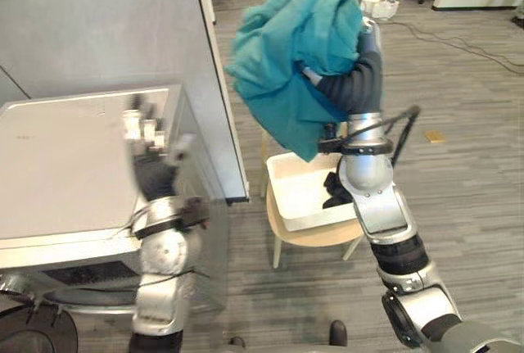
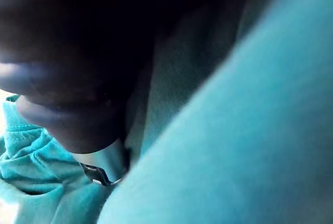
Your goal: Pick up the laundry basket with both hands and put the clothes into the washing machine.
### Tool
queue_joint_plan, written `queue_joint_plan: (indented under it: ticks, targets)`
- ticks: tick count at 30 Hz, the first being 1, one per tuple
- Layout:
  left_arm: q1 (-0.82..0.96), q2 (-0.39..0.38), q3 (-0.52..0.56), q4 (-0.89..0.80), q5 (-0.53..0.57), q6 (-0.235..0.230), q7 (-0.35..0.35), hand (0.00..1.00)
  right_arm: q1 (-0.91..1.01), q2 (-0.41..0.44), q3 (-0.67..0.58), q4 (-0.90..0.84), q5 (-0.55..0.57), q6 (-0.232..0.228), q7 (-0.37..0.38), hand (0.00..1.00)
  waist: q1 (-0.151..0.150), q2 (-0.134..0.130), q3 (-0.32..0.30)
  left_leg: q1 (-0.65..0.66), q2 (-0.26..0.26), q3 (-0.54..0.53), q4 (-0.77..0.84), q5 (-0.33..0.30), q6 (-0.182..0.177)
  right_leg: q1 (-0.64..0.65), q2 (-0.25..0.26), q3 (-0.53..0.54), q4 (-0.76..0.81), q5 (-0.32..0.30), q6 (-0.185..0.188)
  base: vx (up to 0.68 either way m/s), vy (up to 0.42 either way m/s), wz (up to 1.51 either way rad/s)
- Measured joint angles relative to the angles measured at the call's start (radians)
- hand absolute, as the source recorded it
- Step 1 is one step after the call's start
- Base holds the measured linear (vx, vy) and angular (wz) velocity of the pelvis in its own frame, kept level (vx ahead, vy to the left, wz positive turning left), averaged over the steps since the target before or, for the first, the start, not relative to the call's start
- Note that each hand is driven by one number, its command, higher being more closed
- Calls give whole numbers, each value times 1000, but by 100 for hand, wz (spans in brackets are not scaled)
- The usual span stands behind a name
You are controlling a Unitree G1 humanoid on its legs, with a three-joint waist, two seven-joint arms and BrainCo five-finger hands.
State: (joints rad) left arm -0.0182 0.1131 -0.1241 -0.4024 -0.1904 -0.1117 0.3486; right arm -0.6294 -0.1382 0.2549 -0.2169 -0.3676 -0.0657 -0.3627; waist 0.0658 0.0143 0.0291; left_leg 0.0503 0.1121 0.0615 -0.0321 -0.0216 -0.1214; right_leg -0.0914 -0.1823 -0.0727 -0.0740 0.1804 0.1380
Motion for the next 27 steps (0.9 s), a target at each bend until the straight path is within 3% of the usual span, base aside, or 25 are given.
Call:
queue_joint_plan:
  ticks: [5,9,20,21,27]
  targets:
    - [-123,21,-90,168,-81,19,-47,0,-27,2,18,15,37,-1,15,100,-2,1,-21,20,11,23,-8,-4,-6,2,13,20,0,2,-1,3,-14,-12]
    - [-247,57,-162,281,-117,37,-85,0,-45,2,63,51,77,0,20,100,-28,0,-23,40,12,31,-20,-4,-6,14,16,26,-1,2,-1,-12,-6,-5]
    - [-434,87,-200,377,-324,34,-84,0,-48,-8,81,50,173,-3,38,100,-54,6,-43,54,16,57,-30,-6,-8,15,25,49,-19,10,-3,-17,-5,-5]
    - [-444,87,-200,378,-334,34,-84,100,-48,-7,82,50,174,-3,38,100,-54,6,-44,54,16,57,-30,-6,-8,15,25,50,-19,10,-3,0,0,0]
    - [-485,104,-230,378,-412,14,-85,100,-54,-4,105,50,203,-12,37,100,-54,6,-44,61,16,68,-30,-8,-10,15,28,59,-19,11,-4,-26,-11,-5]
